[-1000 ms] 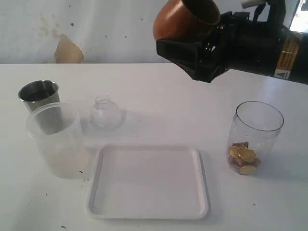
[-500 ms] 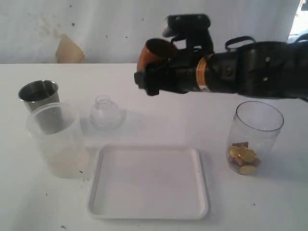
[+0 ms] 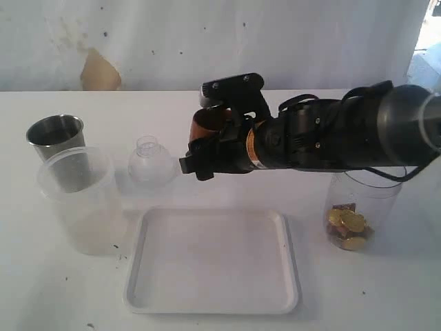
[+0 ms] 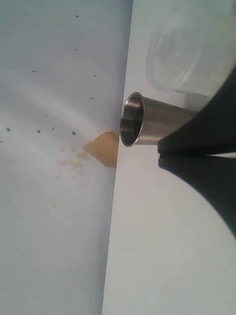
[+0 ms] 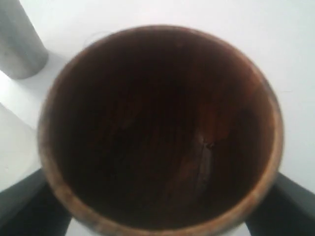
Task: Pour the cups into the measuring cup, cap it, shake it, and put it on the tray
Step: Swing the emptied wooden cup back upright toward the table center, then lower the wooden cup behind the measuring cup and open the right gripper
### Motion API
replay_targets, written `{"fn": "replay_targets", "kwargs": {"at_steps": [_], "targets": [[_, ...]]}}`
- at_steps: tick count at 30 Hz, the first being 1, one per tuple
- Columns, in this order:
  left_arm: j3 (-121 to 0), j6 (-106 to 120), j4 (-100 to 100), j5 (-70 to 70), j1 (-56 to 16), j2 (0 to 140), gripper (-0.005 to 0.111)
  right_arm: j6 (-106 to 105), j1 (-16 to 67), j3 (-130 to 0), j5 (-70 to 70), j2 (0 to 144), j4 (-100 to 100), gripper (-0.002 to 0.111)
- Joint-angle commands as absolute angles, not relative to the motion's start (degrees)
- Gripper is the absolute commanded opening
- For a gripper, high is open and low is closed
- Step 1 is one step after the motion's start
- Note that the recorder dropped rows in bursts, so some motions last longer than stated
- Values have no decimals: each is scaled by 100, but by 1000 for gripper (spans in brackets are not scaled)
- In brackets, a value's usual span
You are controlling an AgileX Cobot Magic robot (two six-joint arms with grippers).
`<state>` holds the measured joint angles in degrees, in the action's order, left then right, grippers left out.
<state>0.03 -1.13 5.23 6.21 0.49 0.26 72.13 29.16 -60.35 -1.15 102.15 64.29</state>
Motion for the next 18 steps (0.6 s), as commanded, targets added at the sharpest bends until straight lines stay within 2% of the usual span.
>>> {"fn": "replay_targets", "kwargs": {"at_steps": [1,7,11,18], "targets": [[0,-123,553,563,60,0,0,7030,2933,-6384,336,10551,6408,0],[0,-123,553,563,60,0,0,7068,2933,-6852,419,10958,6408,0],[0,-123,553,563,60,0,0,6848,2753,-7028,517,10549,6408,0],[0,-123,553,563,60,0,0,6462,1665,-7073,660,9742,6419,0]]}}
